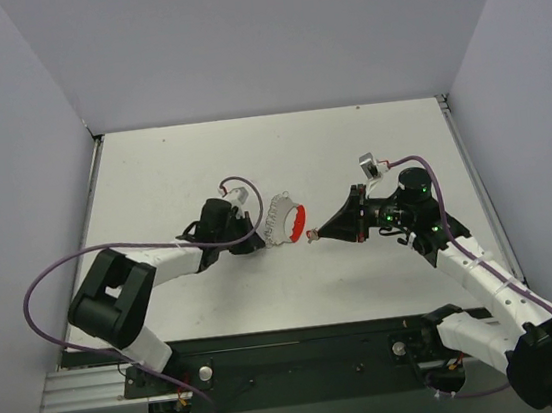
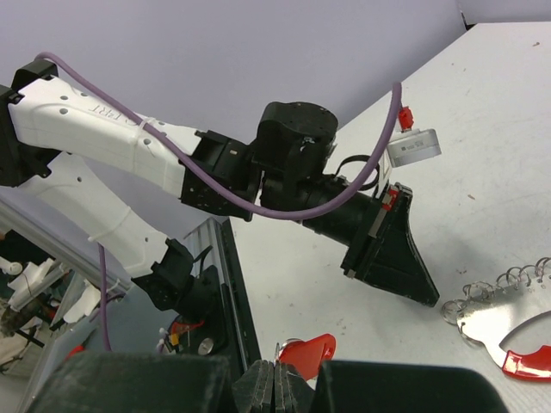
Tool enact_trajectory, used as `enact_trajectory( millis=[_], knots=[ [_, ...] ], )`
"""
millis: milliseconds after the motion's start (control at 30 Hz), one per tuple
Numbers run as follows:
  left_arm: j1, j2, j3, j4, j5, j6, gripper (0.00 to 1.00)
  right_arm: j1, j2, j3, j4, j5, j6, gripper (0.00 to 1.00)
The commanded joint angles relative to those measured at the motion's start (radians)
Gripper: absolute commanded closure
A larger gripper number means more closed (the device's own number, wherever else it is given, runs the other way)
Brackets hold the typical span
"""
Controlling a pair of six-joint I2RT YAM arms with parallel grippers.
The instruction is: Put the keys on the keyring
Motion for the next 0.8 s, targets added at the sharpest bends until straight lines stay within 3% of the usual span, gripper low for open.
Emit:
enact_trajectory(
  millis=[0, 100, 133, 167, 267, 767],
  knots=[
    [0.002, -0.079, -0.008, 0.116, 0.048, 0.010, 1.00, -0.006, -0.013, 0.005, 0.041, -0.027, -0.028, 1.00],
    [0.002, -0.088, -0.008, 0.112, 0.051, 0.021, 1.00, -0.006, -0.014, 0.005, 0.041, -0.026, -0.028, 1.00],
    [0.002, -0.088, -0.008, 0.107, 0.049, 0.022, 0.79, -0.006, -0.016, 0.005, 0.041, -0.027, -0.028, 1.00],
    [0.003, -0.082, -0.007, 0.099, 0.049, 0.030, 0.66, -0.006, -0.016, 0.005, 0.041, -0.027, -0.028, 1.00],
    [0.003, -0.063, 0.004, 0.087, 0.048, 0.050, 0.53, -0.006, -0.019, 0.002, 0.039, -0.027, -0.028, 1.00],
    [-0.012, 0.082, 0.076, 0.087, 0.063, 0.107, 0.53, -0.008, -0.031, 0.000, 0.032, -0.026, -0.031, 1.00]
  ],
)
